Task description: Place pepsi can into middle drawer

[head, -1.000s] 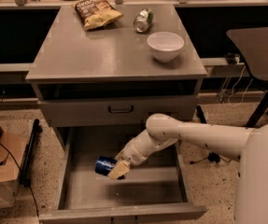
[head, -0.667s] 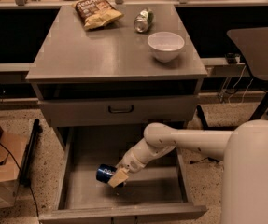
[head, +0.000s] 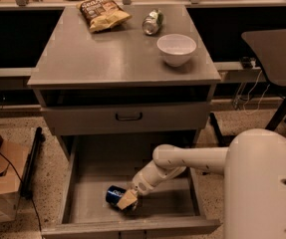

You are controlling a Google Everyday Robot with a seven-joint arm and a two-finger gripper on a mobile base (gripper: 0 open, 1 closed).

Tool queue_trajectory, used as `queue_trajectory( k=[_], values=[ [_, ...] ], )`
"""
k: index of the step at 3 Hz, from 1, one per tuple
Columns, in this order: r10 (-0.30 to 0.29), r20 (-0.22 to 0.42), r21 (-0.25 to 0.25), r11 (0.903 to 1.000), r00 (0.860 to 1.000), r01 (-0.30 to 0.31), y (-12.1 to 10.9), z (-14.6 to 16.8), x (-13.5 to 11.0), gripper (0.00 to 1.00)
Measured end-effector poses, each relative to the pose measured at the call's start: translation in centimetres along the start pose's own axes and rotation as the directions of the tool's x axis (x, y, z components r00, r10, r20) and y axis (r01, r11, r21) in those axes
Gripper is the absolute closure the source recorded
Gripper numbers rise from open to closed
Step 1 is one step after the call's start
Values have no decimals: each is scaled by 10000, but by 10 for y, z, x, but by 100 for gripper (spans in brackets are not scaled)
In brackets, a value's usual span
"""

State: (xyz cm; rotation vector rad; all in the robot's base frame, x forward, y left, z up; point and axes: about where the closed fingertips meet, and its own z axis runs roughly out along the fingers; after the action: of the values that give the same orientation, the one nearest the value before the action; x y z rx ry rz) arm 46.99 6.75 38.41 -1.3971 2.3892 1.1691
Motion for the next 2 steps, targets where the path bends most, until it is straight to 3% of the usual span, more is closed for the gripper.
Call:
queue_trajectory(
  k=[1,2],
  values=[
    [412,108,-196,9990,9991,-410,0,7,6,35],
    [417,108,-200,9989,9991,-415,0,7,6,11]
  ],
)
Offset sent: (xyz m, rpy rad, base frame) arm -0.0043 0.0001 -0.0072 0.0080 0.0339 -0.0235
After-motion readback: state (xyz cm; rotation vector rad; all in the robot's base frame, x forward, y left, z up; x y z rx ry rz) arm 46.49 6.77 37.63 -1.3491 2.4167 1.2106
